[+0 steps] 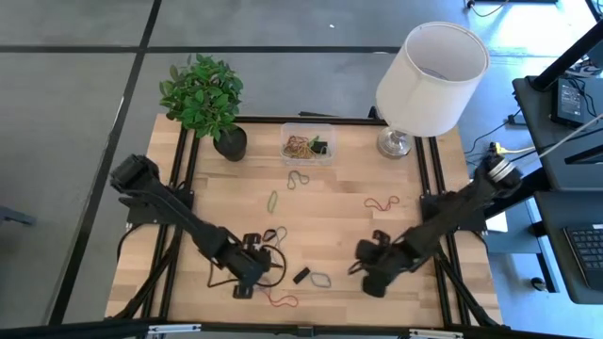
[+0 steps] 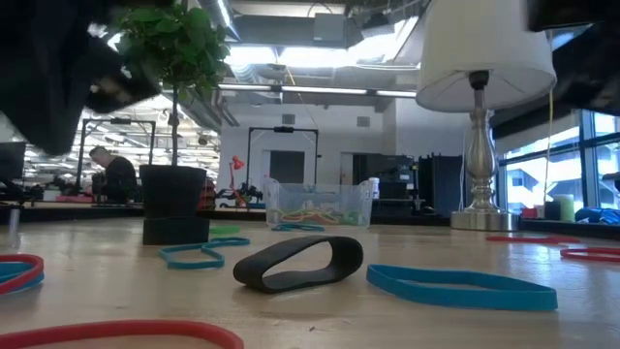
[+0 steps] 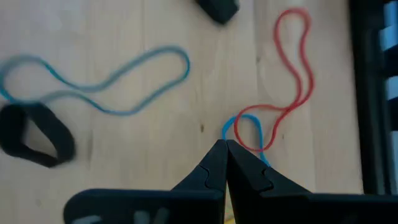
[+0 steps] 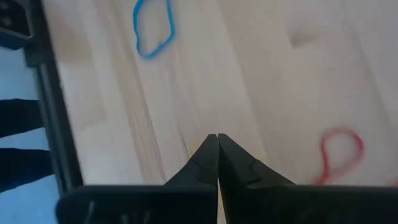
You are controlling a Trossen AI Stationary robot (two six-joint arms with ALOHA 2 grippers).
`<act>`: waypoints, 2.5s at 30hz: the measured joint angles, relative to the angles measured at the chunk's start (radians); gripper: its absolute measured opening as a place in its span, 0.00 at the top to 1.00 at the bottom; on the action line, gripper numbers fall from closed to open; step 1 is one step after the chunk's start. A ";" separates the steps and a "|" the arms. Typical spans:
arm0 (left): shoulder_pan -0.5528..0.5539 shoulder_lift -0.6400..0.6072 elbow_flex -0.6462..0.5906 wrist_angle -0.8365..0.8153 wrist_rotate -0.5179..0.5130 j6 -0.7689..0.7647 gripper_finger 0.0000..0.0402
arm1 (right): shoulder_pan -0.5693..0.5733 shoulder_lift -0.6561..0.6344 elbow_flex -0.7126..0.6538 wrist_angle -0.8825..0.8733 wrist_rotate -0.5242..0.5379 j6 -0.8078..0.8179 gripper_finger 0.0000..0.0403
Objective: Pick and place rubber bands into bin
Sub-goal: Put the blue rubber band into the transparent bin
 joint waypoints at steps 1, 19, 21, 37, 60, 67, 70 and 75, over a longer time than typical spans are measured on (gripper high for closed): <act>0.000 0.021 0.009 0.000 0.016 -0.021 1.00 | 0.016 -0.037 -0.031 0.006 0.014 0.016 1.00; -0.061 0.184 0.026 0.022 0.113 -0.360 0.79 | 0.110 -0.294 -0.189 0.019 0.113 -0.016 0.99; -0.066 0.189 0.027 0.020 0.087 -0.371 0.79 | 0.110 -0.294 -0.189 0.020 0.113 -0.031 0.99; -0.072 0.196 0.185 -0.180 0.019 -0.335 0.96 | 0.110 -0.293 -0.189 0.023 0.113 -0.137 0.99; -0.097 0.207 0.076 -0.099 0.001 -0.435 0.77 | 0.110 -0.293 -0.189 0.025 0.113 -0.126 0.97; -0.097 0.237 0.079 -0.080 0.005 -0.497 0.98 | 0.110 -0.293 -0.189 0.023 0.113 -0.150 0.97; -0.098 0.238 0.094 -0.087 -0.002 -0.503 0.99 | 0.110 -0.293 -0.189 0.023 0.113 -0.170 0.97; -0.086 0.210 0.148 -0.179 -0.048 -0.497 0.99 | 0.110 -0.293 -0.189 0.015 0.113 -0.180 0.97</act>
